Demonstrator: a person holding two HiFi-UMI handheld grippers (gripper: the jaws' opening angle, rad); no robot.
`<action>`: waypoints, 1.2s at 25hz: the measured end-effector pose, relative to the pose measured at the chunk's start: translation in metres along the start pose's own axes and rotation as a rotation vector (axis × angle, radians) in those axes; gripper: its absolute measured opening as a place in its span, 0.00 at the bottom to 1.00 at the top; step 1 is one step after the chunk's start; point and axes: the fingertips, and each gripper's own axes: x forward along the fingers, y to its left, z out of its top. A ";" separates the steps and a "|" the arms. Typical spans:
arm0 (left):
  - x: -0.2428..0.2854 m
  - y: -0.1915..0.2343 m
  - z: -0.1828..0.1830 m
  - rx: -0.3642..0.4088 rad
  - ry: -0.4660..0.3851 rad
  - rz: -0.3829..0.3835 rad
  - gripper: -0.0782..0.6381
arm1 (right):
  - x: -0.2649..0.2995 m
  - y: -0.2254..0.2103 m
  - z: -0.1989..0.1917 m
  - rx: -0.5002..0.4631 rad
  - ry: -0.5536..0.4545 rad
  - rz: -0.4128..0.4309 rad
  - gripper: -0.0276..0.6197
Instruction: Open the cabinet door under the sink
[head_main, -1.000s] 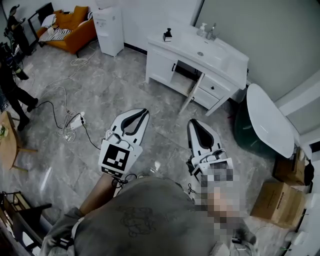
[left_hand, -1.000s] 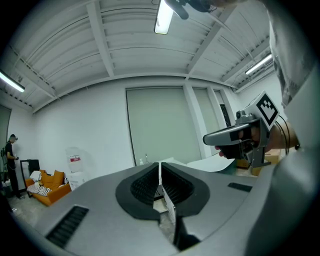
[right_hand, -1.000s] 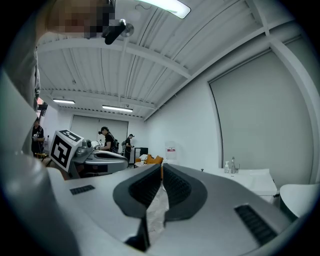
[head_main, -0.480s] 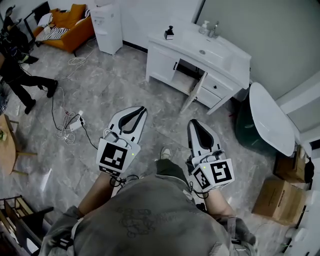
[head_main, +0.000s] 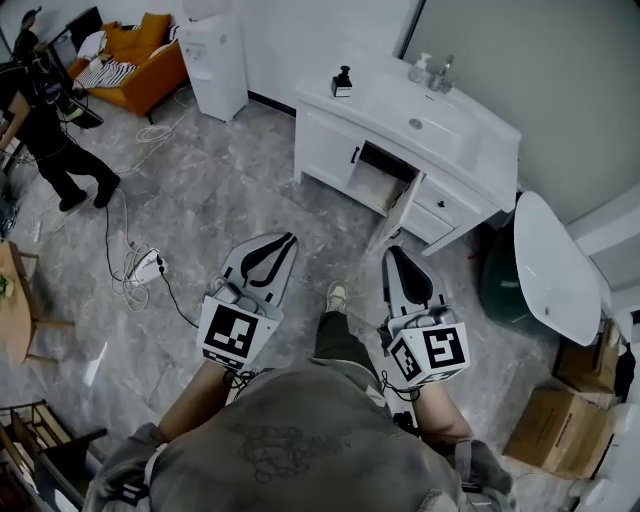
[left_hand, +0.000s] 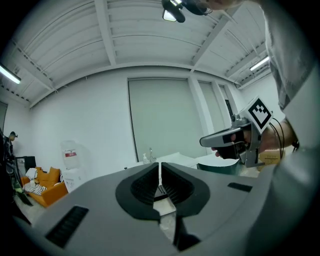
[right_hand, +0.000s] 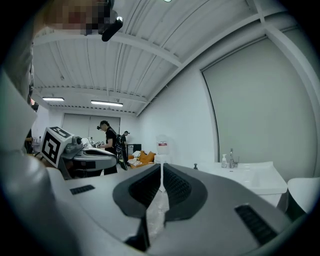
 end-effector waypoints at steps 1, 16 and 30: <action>0.016 0.007 0.000 0.001 0.006 -0.006 0.15 | 0.014 -0.011 0.001 -0.001 0.003 0.003 0.09; 0.276 0.085 -0.036 -0.034 0.116 -0.065 0.15 | 0.203 -0.193 -0.037 0.061 0.143 0.031 0.09; 0.402 0.111 -0.047 -0.042 0.202 -0.127 0.15 | 0.290 -0.281 -0.059 0.128 0.223 0.073 0.09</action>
